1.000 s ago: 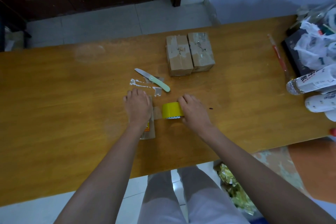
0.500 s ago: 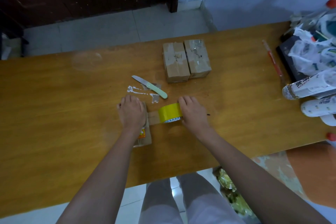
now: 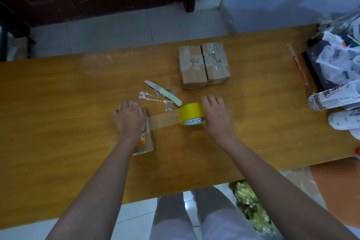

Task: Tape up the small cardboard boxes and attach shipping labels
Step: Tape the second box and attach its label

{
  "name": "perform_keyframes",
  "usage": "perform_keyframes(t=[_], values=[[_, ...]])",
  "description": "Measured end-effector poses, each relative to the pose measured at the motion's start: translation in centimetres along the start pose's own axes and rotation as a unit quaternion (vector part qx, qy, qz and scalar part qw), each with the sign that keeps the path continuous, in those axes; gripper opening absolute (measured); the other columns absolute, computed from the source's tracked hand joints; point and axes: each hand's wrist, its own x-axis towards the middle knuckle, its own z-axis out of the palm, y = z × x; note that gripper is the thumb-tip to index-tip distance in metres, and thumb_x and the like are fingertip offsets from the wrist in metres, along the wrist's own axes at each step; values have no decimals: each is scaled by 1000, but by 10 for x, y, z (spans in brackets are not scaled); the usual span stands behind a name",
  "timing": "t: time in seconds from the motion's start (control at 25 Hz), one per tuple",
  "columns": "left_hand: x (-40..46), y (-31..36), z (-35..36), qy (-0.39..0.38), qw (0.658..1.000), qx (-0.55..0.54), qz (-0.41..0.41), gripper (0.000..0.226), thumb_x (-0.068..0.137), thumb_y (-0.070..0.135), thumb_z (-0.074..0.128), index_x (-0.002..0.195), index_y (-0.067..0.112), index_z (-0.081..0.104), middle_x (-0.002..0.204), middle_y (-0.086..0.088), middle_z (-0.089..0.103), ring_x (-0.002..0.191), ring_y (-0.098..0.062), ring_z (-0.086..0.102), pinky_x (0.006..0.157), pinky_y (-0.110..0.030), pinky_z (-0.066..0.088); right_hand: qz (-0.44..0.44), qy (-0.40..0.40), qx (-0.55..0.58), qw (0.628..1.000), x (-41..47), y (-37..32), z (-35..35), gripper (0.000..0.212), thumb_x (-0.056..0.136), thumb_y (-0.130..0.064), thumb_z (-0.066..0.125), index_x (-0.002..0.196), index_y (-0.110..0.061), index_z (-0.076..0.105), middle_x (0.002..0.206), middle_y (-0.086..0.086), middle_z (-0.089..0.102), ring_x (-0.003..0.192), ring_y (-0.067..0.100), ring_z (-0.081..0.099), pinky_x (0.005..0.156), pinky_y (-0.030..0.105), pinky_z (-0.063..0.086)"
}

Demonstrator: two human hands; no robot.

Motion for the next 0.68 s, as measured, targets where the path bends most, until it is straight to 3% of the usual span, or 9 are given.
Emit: perform_keyframes(t=[0.12,0.2,0.36,0.48,0.56,0.68], values=[[-1,3,-1,-12,1000,18,-8,36,101,19,32,98,-2,61,101,-17,61,97,-33,53,84,-44,38,92,-41,114,988,-4,0,10,55,75,-6,73,123,-15,47,116,6,57,97,25,58,62,30,39],[-2,4,-1,-11,1000,13,-5,35,101,19,33,97,-1,62,99,-17,61,96,-33,53,83,-44,38,103,-45,143,983,-9,-1,13,52,73,-7,75,118,-16,50,115,5,57,93,25,61,62,27,34],[0,-6,-2,-11,1000,6,8,32,100,17,36,94,-1,61,98,-18,61,95,-34,54,83,-45,38,38,15,-16,999,-9,15,4,50,64,-9,79,109,-16,56,104,6,56,85,26,56,50,28,27],[4,-14,-4,-7,1000,5,11,31,100,16,37,92,-2,60,97,-20,61,94,-35,54,82,-45,39,-14,86,-118,989,-6,32,-6,42,56,9,71,91,-13,63,81,5,57,71,27,51,44,21,19],[4,-17,-5,4,1000,3,24,30,100,15,38,90,-3,61,94,-20,61,92,-35,55,80,-44,39,-39,109,-133,984,-4,34,-8,45,50,16,66,85,-13,64,72,5,55,70,28,52,45,21,22],[3,-14,-5,4,1000,6,18,31,100,16,37,91,-2,61,95,-19,61,92,-35,55,80,-44,39,-46,104,-135,984,0,29,-9,48,48,14,69,88,-11,67,75,9,58,74,32,56,50,25,28]])
